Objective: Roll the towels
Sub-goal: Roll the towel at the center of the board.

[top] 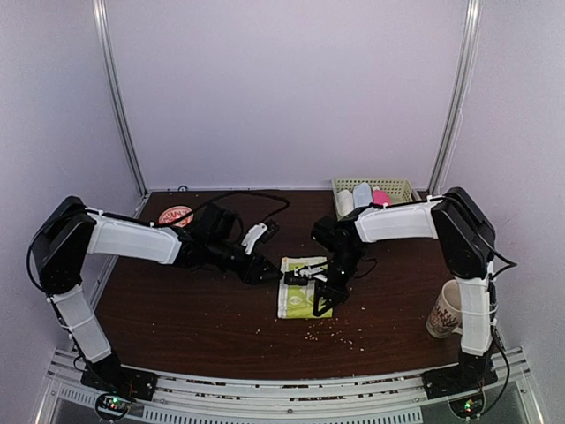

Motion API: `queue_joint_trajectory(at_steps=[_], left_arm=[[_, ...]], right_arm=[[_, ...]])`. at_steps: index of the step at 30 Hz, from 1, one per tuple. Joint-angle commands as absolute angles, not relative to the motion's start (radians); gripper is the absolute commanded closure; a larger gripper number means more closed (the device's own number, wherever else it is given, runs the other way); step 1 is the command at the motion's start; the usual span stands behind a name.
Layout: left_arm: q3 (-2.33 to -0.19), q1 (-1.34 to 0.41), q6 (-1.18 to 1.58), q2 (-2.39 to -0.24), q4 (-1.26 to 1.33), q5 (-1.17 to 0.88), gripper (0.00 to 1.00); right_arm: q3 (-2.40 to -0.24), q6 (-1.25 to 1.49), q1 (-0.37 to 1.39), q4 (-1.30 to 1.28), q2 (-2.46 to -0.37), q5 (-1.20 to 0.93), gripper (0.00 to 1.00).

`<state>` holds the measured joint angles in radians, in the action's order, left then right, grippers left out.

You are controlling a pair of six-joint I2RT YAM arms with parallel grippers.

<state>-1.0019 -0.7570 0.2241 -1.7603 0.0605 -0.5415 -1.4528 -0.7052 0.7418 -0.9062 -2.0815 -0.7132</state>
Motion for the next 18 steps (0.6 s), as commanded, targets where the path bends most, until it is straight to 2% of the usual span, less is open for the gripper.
queue_joint_trajectory(at_steps=[1, 5, 10, 18], left_arm=[[-0.847, -0.79, 0.305, -1.666, 0.346, -0.445, 0.58], [-0.776, -0.908, 0.161, -1.61, 0.388, -0.276, 0.56], [-0.895, -1.074, -0.151, -1.681, 0.225, -0.076, 0.54], [-1.089, -1.118, -0.314, -1.875, 0.052, 0.073, 0.56]], right_arm=[[-1.553, -0.67, 0.669, -1.142, -2.21, -0.898, 1.0], [-1.649, -0.667, 0.623, -1.251, -2.338, -0.955, 1.0], [-1.719, -0.664, 0.596, -1.315, -2.421, -0.96, 1.0], [-1.732, -0.67, 0.594, -1.329, -2.43, -0.953, 1.0]])
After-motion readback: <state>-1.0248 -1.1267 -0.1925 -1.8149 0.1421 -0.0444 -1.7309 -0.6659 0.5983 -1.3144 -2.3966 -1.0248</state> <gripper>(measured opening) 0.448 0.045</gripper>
